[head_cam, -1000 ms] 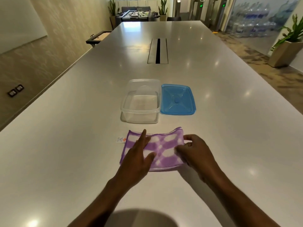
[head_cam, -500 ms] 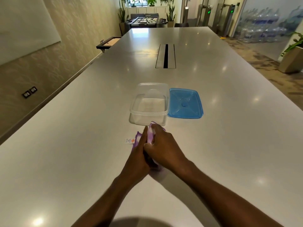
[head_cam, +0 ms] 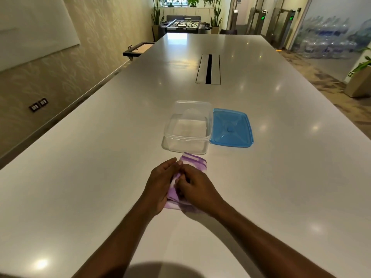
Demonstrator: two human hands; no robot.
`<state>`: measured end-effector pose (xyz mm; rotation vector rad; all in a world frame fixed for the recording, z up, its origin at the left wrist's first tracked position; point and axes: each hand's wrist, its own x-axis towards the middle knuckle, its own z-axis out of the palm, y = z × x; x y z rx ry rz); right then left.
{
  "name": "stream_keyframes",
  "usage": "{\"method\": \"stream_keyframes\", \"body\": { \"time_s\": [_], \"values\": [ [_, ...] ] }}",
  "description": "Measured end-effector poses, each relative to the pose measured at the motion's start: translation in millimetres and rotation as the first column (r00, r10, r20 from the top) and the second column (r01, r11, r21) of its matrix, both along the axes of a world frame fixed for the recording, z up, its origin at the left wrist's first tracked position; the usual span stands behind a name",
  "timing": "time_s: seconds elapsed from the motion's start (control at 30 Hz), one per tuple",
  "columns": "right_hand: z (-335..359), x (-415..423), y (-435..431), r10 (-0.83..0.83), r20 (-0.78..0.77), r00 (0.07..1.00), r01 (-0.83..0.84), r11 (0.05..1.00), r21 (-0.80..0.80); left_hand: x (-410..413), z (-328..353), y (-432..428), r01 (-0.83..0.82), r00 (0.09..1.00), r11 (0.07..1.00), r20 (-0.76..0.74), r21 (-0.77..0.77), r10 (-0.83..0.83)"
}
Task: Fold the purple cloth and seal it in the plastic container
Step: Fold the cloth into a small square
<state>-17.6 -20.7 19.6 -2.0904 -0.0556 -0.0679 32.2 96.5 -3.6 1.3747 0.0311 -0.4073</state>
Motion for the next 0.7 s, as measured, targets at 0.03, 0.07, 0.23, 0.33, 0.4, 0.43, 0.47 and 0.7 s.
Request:
{"method": "stream_keyframes", "body": {
  "time_s": [0.03, 0.07, 0.23, 0.33, 0.4, 0.43, 0.47, 0.7],
  "values": [
    [-1, -1, -3, -0.035, 0.019, 0.999, 0.034, 0.998, 0.045, 2, -1, 1, 0.050, 0.999, 0.999, 0.000, 0.000, -0.050],
    [-2, -3, -6, -0.086, 0.040, 0.996, 0.081, 0.992, 0.098, 4, -1, 3, 0.084, 0.996, 0.996, -0.009, -0.012, -0.084],
    [-10, -17, -17, -0.373, 0.215, 0.903, 0.328, 0.919, 0.219, 4, -1, 6, 0.033, 0.997, 0.997, -0.066, -0.066, -0.037],
    [-13, -18, -21, -0.420, 0.293, 0.859, 0.393, 0.908, 0.147, -1, 0, 6, 0.011, 0.998, 0.999, 0.054, 0.035, -0.013],
    [-14, -16, -20, -0.321, 0.311, 0.894, 0.336, 0.942, 0.007, -1, 0, 6, 0.016, 0.997, 1.000, 0.072, 0.025, -0.018],
    [-17, -15, -20, -0.232, 0.315, 0.920, 0.277, 0.955, -0.107, -2, 0, 5, 0.017, 0.997, 1.000, 0.078, 0.025, -0.019],
    [-20, -14, -18, -0.129, 0.306, 0.943, 0.207, 0.949, -0.239, -3, 1, 4, 0.009, 0.996, 1.000, 0.087, 0.030, -0.012],
    [-42, -2, -5, 0.133, 0.066, 0.989, -0.073, 0.822, -0.565, -11, 7, 1, -0.231, 0.968, 0.962, 0.133, 0.149, 0.212]
  ]
}}
